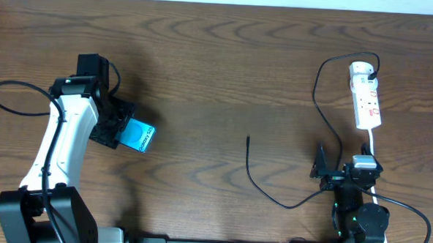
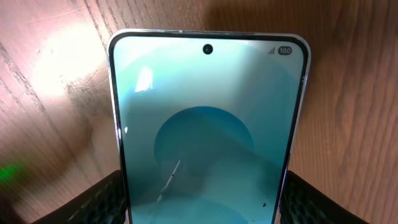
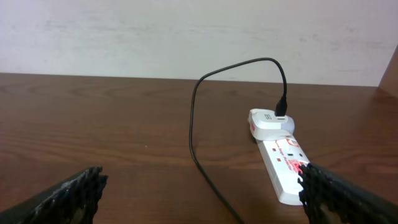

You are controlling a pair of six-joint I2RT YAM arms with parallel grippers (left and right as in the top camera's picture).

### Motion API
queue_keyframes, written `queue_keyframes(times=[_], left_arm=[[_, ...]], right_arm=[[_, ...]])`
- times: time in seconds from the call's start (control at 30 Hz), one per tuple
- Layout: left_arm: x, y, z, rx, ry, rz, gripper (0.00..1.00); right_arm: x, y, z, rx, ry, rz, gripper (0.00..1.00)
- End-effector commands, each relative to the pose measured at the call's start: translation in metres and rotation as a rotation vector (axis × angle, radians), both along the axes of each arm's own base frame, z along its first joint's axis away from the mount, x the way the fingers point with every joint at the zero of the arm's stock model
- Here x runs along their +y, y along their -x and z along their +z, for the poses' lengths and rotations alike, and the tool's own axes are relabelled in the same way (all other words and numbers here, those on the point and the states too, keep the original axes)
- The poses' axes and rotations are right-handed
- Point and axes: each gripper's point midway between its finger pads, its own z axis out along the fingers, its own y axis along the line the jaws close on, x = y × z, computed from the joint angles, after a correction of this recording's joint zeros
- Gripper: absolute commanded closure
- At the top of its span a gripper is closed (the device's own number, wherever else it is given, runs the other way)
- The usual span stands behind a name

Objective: Plug charger to phone and switch on socket
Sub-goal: 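Move the right gripper toward the phone held by the left gripper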

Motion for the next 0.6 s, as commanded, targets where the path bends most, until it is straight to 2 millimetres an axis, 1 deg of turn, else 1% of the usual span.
queue_keyframes(times=[0.0, 0.3, 0.47, 0.57], left_arm=[[0.004, 0.001, -0.002, 0.010, -0.017, -0.007, 0.93], [0.004, 0.001, -0.002, 0.010, -0.017, -0.007, 0.93], [0.004, -0.001, -0.002, 0.001, -0.018, -0.007, 0.93], [0.004, -0.003, -0.002, -0.009, -0.017, -0.007, 0.93]], right_arm=[[-0.002, 0.000, 0.000, 0.000, 0.012, -0.009, 0.01], [0.001, 0.000, 0.001, -0.006, 0.009, 0.010, 0.01], [0.003, 0.000, 0.021, -0.084, -0.011, 0.021, 0.01], [0.004, 0.002, 0.029, -0.077, -0.022, 0.027, 0.01]])
